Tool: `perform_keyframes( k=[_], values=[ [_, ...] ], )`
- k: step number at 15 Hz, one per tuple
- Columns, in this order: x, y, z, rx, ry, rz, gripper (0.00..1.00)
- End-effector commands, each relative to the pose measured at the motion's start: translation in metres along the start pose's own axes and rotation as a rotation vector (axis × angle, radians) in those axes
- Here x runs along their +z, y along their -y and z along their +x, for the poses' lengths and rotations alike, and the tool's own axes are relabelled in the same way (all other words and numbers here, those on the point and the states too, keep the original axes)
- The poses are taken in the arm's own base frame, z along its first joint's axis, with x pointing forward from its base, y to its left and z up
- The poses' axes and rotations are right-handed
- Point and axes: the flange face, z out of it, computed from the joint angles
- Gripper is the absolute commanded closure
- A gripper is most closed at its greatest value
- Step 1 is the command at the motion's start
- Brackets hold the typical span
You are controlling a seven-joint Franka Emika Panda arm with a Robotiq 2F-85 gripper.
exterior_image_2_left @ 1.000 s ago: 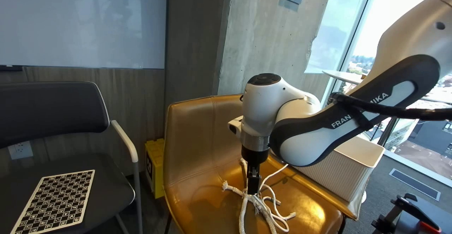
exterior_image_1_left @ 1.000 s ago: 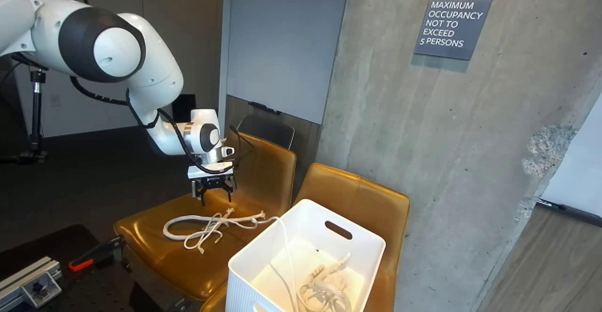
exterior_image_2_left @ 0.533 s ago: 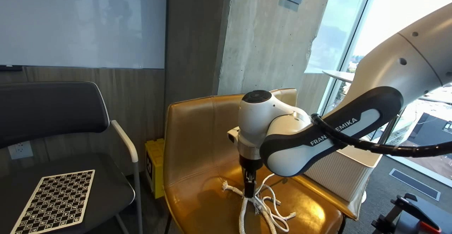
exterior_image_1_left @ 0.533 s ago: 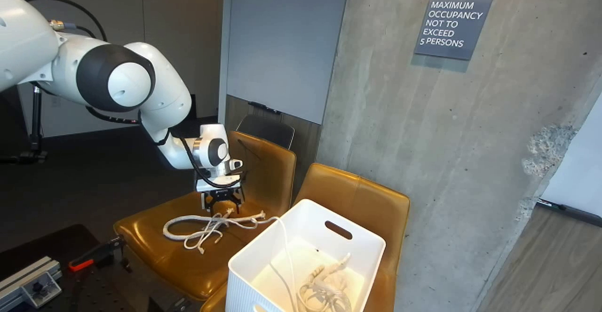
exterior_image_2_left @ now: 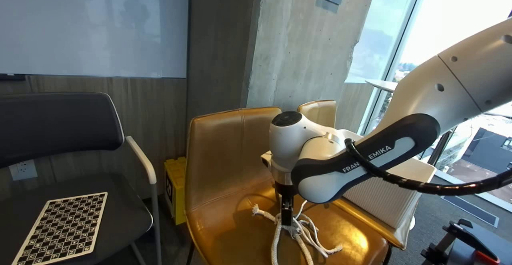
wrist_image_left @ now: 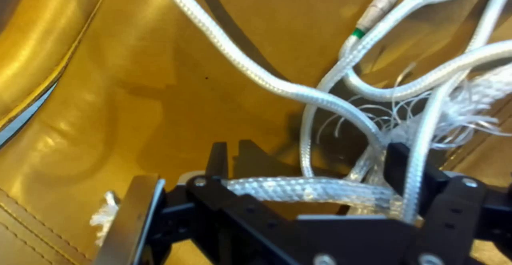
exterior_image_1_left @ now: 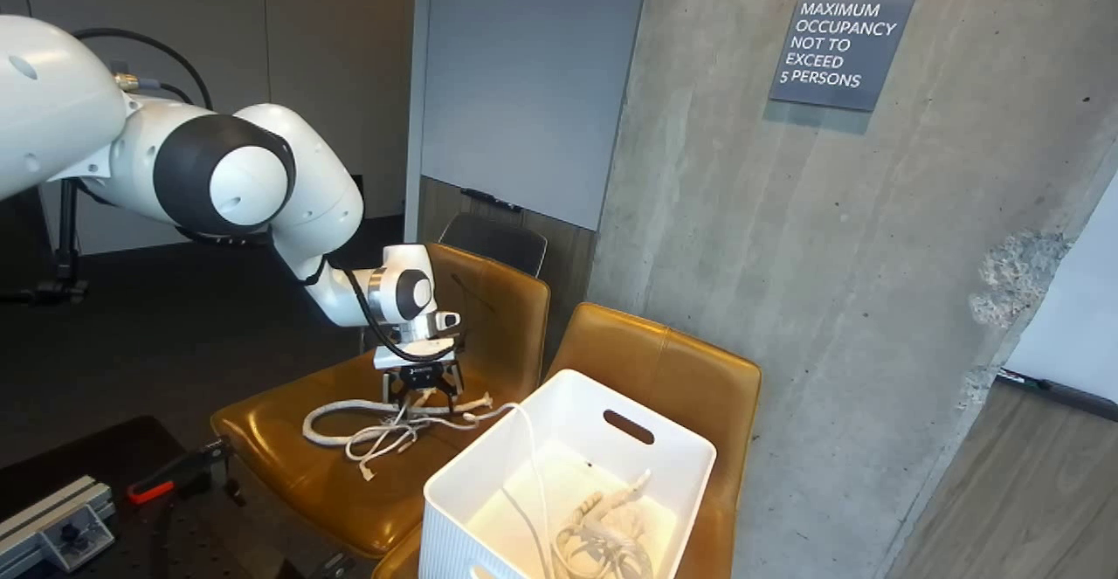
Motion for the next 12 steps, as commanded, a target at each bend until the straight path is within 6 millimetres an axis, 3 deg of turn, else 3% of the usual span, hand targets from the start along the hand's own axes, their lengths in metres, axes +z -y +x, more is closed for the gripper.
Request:
perform_keyframes(
  k=[1,9,12],
  values=[
    [0.007,0.011,0.004,0.011,0.031,0.01,0.0],
    [0.014,0.016,-0.003,0.023,0.062,0.029,0.0],
    [0.034,0.007,-0.008,0.045,0.086,0.025,0.0]
  ],
)
